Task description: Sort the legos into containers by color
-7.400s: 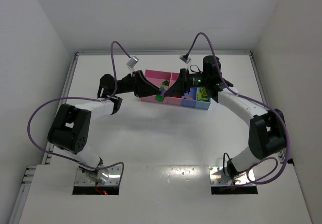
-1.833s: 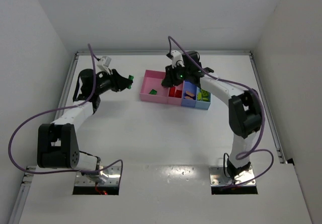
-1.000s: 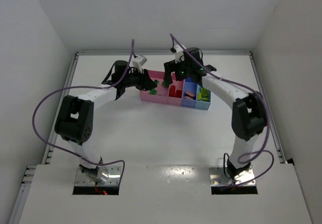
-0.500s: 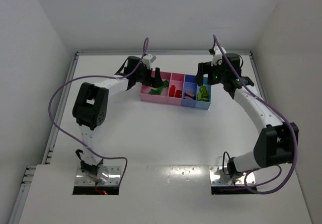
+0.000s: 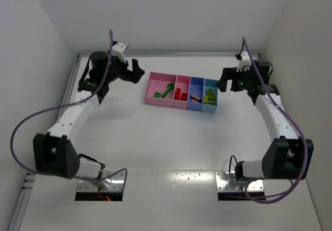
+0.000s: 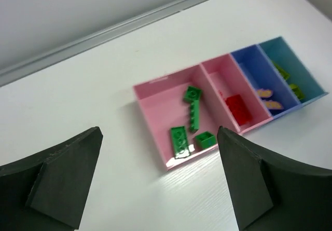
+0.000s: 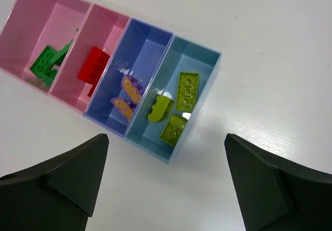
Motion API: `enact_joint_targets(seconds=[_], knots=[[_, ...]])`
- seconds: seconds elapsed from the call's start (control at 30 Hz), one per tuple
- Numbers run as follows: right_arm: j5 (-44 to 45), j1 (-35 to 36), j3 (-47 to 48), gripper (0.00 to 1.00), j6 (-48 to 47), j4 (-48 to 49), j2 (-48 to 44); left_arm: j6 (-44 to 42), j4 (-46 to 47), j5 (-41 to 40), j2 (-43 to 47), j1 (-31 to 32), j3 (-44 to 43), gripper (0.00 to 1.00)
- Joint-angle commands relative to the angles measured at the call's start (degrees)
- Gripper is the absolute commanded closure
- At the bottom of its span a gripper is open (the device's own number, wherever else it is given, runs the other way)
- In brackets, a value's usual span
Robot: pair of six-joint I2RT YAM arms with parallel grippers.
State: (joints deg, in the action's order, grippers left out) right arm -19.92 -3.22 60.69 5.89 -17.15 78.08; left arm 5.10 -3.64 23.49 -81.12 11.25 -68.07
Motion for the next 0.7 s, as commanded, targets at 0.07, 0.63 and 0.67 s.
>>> enact_joint_targets(seconds=[0.07, 0.63, 0.67], knots=[[-6.4, -3.0, -2.1, 0.06, -5.4, -3.3, 0.1, -7.3, -5.9, -4.2, 6.6, -3.6, 10.8, 0.0], [-12.1, -14.0, -7.2, 0.06, -9.1, -2.6, 0.7, -10.6, -1.6, -1.8, 6.2, -12.7, 22.4, 0.0], [-12.1, -14.0, -7.2, 0.06, -9.1, -2.6, 0.7, -10.6, -1.6, -1.8, 6.8, -12.7, 22.4, 0.0]])
